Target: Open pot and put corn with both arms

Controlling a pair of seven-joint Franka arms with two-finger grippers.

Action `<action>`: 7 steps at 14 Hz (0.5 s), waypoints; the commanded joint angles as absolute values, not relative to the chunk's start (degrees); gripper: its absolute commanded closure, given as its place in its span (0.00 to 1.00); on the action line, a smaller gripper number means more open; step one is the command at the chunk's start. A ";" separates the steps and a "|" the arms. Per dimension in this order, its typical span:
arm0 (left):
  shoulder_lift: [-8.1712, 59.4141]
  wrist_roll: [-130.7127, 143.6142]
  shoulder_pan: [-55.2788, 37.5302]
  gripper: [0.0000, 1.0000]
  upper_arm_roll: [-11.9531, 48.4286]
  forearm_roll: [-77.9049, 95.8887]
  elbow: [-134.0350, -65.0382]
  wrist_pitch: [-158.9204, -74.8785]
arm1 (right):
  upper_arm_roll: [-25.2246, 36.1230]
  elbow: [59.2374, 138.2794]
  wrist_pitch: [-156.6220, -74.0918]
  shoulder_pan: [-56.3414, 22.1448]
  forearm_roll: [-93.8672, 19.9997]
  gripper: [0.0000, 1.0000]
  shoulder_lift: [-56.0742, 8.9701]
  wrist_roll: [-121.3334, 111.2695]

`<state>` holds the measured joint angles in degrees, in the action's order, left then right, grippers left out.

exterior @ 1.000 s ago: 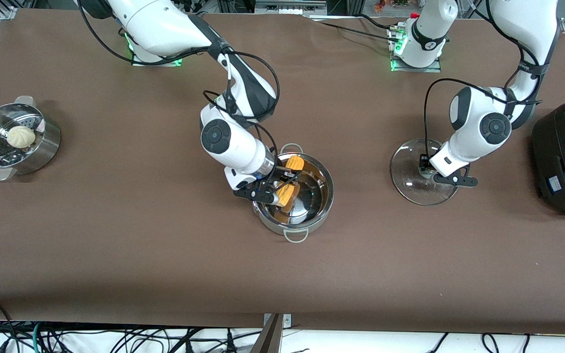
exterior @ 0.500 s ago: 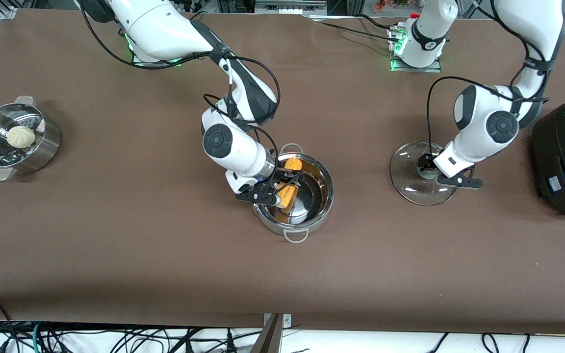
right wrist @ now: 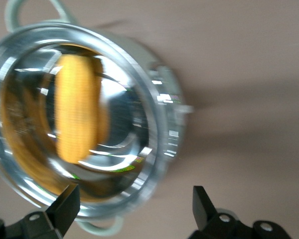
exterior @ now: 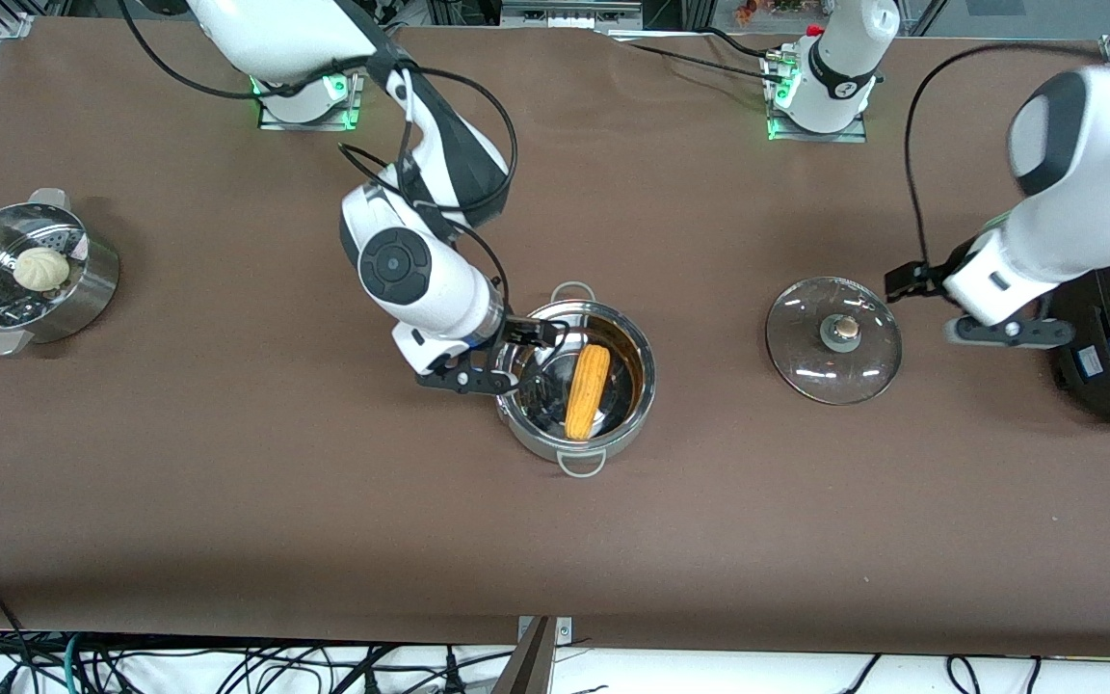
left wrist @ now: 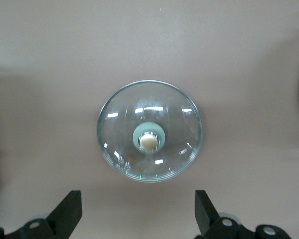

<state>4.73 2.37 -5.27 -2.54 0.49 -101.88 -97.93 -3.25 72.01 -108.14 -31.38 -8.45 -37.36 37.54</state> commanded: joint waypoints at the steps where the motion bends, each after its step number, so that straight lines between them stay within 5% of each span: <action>1: 5.71 6.40 -4.75 0.00 -2.20 1.14 -93.10 -89.32 | 0.51 73.04 -98.82 -31.38 -3.44 0.00 -31.22 36.92; 7: 5.63 8.88 -4.31 0.00 -2.55 1.32 -85.61 -80.24 | 16.76 73.21 -89.84 -30.94 -3.87 0.00 -23.39 23.74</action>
<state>4.39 7.77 -4.97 -2.61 0.49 -88.03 -81.91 12.52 71.92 -92.37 -30.94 -4.02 -26.38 26.24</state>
